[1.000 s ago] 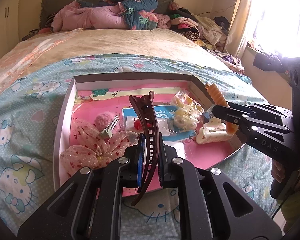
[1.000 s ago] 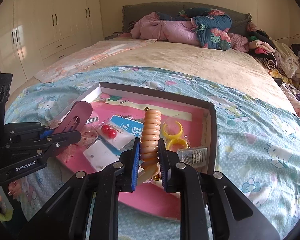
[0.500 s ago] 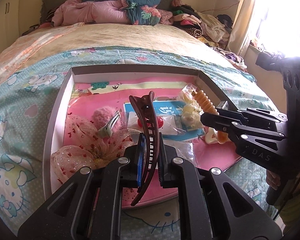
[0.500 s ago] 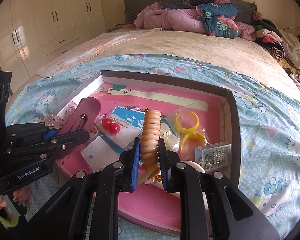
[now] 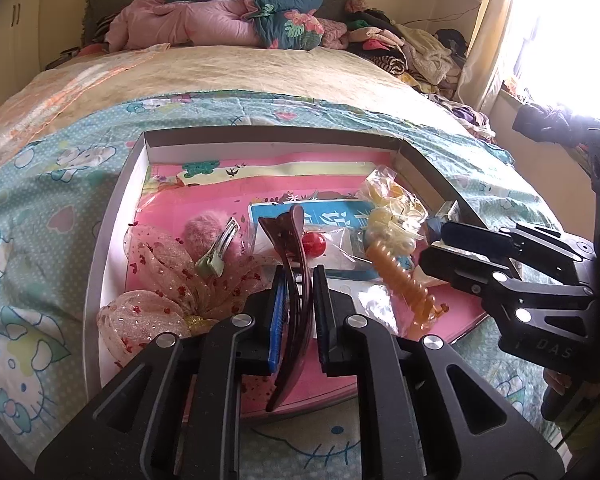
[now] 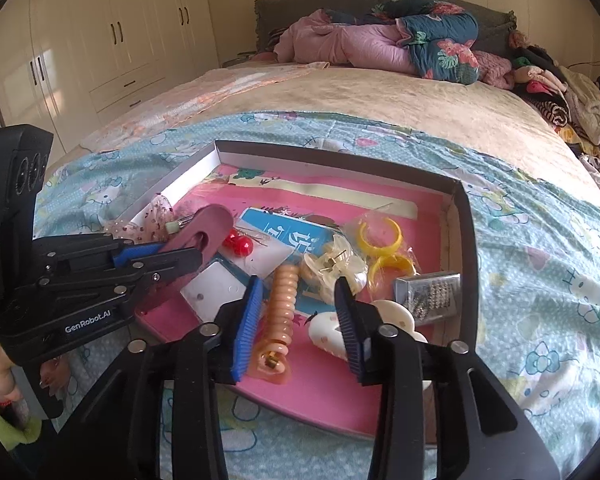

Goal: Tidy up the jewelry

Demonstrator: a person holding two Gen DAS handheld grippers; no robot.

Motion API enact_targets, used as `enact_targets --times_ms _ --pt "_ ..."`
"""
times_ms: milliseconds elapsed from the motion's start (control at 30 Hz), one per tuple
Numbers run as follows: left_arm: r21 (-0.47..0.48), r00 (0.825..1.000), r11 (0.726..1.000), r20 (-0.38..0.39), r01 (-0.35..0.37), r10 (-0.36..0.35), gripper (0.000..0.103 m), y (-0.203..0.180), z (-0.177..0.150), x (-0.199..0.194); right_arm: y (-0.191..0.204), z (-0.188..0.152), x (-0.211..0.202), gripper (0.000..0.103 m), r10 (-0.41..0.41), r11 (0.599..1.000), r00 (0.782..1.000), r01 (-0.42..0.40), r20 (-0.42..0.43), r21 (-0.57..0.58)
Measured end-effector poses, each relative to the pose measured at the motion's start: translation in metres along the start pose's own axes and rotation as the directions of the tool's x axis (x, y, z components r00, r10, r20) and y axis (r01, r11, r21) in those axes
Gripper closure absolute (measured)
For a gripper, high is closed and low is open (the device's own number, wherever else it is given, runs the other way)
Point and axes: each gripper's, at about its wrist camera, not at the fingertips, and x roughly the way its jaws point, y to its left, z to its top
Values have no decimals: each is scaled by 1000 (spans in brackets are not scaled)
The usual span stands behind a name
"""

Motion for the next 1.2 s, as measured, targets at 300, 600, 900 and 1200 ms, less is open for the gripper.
enact_targets --times_ms 300,600,900,1200 --pt "7 1000 1000 23 -3 3 78 -5 1 -15 -6 -7 -25 53 -40 999 999 40 32 5" --pt "1 999 1000 49 -17 17 53 -9 0 -36 -7 -11 -46 35 -72 997 995 71 64 19" --pt "-19 993 998 106 -54 55 21 -9 -8 -70 -1 -24 -71 15 -94 995 990 90 108 34" --pt "-23 983 997 164 -76 79 12 -11 -31 -100 10 -49 -94 6 -130 991 978 122 165 55"
